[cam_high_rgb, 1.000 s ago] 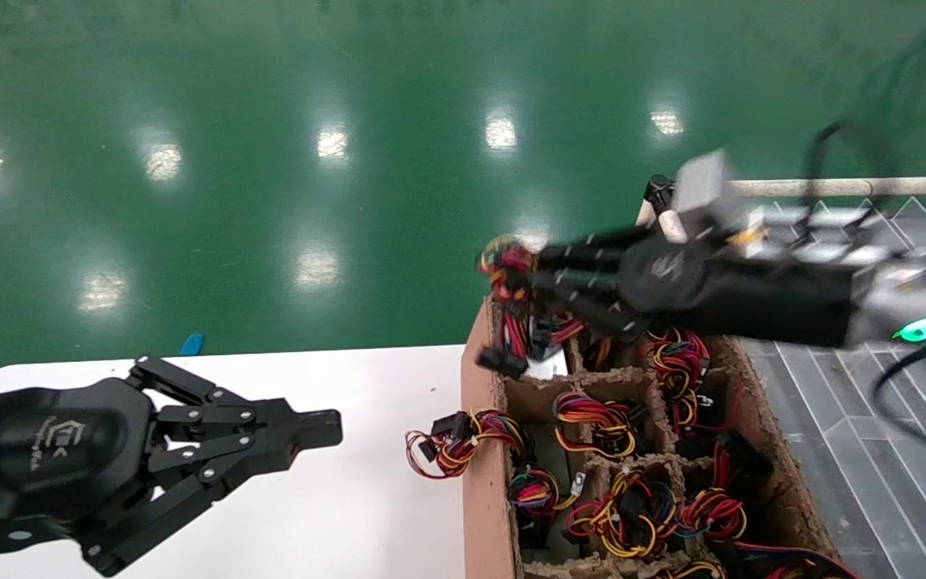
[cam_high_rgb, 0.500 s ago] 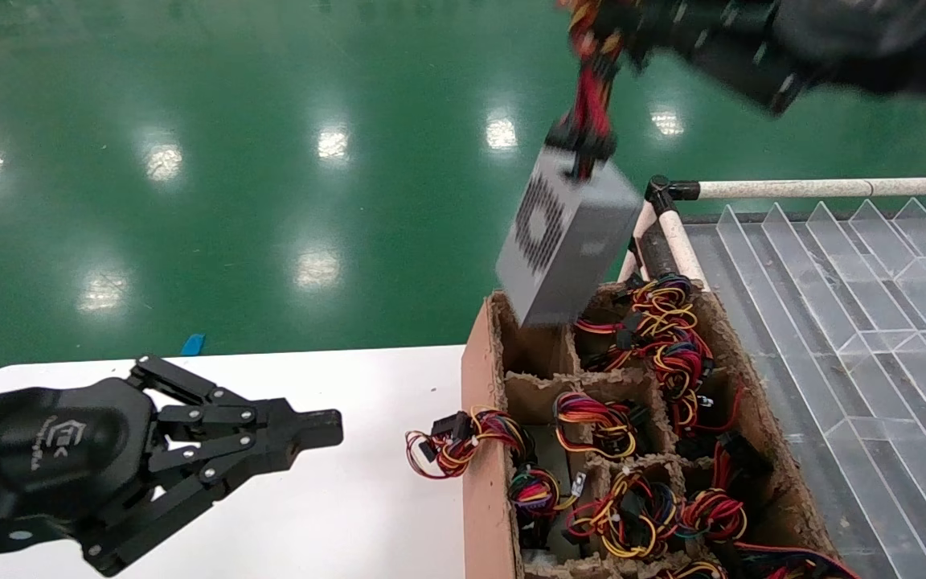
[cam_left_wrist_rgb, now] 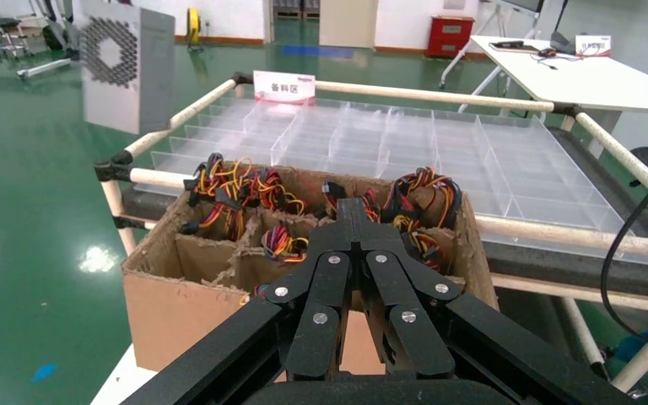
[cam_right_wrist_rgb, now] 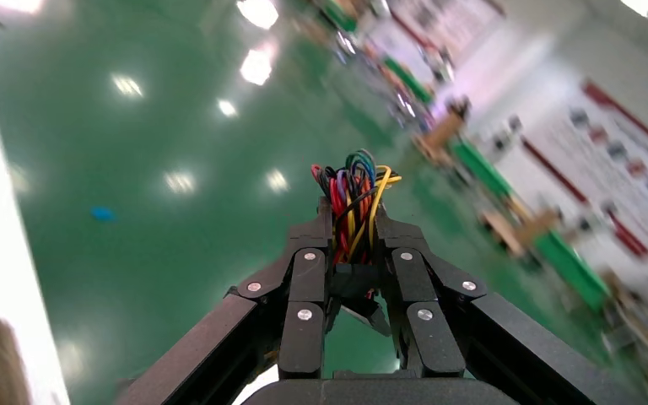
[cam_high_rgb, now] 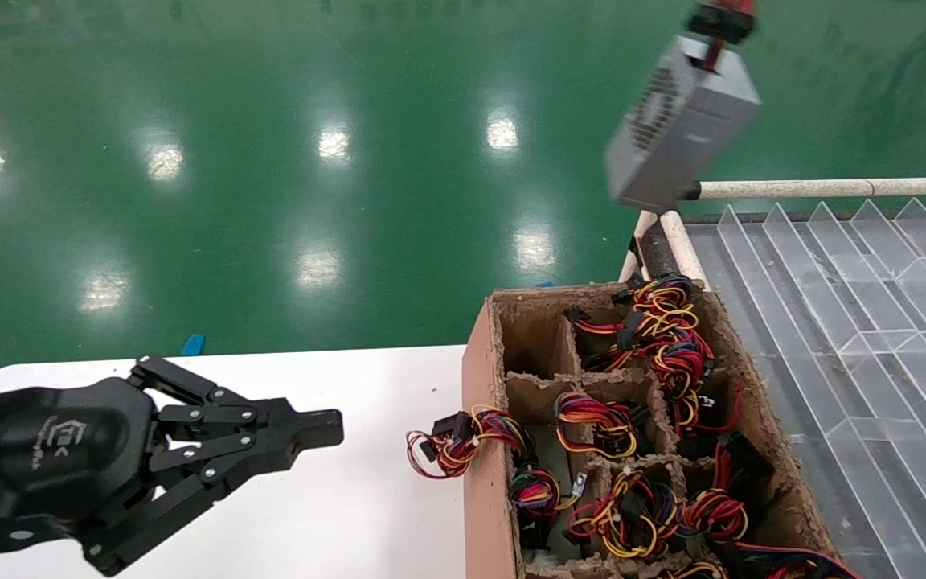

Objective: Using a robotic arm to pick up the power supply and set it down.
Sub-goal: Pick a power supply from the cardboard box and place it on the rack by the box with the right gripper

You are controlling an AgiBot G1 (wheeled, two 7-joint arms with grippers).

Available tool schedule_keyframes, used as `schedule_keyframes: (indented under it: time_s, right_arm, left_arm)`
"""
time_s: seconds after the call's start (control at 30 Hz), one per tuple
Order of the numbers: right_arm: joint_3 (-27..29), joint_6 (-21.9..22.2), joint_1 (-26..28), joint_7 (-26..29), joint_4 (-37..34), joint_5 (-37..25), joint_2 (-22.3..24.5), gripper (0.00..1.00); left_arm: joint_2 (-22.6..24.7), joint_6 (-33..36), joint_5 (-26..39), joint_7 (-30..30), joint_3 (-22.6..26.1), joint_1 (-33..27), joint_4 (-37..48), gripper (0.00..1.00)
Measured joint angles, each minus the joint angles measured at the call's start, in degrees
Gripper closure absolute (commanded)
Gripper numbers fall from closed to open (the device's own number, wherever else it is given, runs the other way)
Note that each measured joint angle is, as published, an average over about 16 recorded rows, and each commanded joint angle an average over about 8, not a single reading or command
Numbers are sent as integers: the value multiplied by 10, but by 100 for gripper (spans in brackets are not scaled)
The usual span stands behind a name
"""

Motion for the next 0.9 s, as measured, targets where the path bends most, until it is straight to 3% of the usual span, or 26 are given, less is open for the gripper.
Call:
schedule_keyframes:
  time_s: [0.53,0.9]
  right_arm:
    - [-29,199,9,-68,-158,-70,-15,100]
    - [-31,244,-6,-87,-185,-73,-29,100]
  left_arm:
    - [0,0,0,0,0,0,0,100]
    - [0,0,0,0,0,0,0,100]
